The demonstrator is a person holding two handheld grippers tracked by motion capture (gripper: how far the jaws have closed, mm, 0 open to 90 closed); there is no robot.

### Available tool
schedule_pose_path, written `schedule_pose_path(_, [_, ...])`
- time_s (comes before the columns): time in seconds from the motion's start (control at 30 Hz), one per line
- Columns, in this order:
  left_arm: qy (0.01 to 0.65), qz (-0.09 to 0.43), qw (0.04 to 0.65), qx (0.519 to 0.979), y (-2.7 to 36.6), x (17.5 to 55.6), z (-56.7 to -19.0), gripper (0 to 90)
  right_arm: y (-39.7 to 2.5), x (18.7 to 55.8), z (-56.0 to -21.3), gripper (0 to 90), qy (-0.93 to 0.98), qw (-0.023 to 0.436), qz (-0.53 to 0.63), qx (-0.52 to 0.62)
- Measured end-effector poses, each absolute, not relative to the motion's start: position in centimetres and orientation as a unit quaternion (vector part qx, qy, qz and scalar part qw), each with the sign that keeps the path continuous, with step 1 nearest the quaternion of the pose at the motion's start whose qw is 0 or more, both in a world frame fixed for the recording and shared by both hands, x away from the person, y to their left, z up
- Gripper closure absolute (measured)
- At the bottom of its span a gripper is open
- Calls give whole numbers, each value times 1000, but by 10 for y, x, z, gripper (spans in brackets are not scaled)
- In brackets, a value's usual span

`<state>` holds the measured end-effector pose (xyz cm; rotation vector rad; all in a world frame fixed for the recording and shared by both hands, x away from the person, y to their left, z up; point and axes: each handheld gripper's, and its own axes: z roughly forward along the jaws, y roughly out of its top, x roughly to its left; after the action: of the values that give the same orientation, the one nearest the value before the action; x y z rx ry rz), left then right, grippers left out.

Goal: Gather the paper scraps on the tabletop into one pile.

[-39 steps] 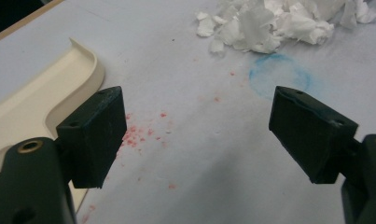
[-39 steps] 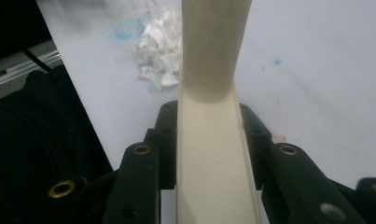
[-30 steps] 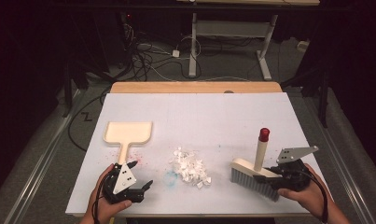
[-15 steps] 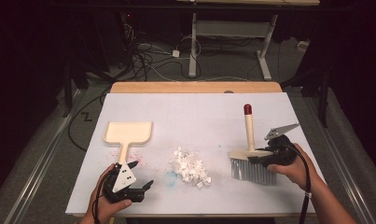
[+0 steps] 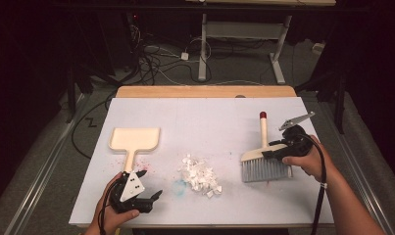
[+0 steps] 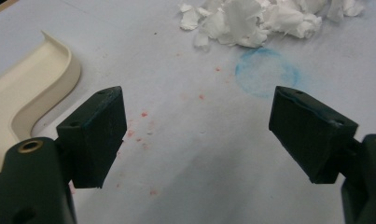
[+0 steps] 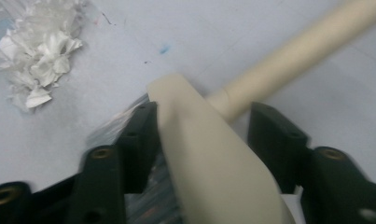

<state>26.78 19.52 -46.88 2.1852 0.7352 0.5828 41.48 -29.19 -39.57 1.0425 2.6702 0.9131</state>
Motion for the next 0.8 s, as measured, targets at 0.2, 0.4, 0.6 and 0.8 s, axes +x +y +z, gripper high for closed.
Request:
schedule_pose_path(0.2, [284, 229, 373, 853, 193, 267, -468, 184, -299, 414, -397, 561, 881, 134, 272, 362])
schedule_pose_path(0.4, [279, 236, 373, 853, 193, 267, -467, 184, -296, 389, -393, 489, 845, 222, 343, 346])
schedule_pose_path(0.6, [278, 241, 374, 851, 194, 265, -466, 183, -294, 364, -388, 385, 808, 274, 405, 329])
schedule_pose_path(0.8, [283, 247, 376, 847, 195, 266, -465, 183, -300, 339, -387, 265, 780, 322, 423, 331])
